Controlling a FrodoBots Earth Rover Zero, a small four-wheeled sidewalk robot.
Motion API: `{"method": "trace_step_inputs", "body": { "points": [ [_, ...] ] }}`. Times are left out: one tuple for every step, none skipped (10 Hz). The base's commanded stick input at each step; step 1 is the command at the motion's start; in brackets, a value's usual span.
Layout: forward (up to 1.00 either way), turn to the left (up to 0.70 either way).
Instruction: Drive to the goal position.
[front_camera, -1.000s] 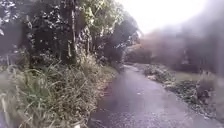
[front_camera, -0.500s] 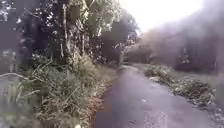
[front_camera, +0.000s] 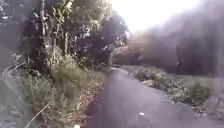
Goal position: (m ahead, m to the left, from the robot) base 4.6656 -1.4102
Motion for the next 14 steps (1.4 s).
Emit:
{"method": "trace_step_inputs", "body": {
  "points": [
    [0.85, 0.00],
    [0.85, 0.00],
    [0.85, 0.00],
    [0.85, 0.00],
    [0.85, 0.00],
    [0.85, 0.00],
    [0.85, 0.00],
    [0.85, 0.00],
    [0.85, 0.00],
    [0.85, 0.00],
    [0.85, 0.00],
    [0.85, 0.00],
    [0.85, 0.00],
    [0.85, 0.00]
  ]
}}
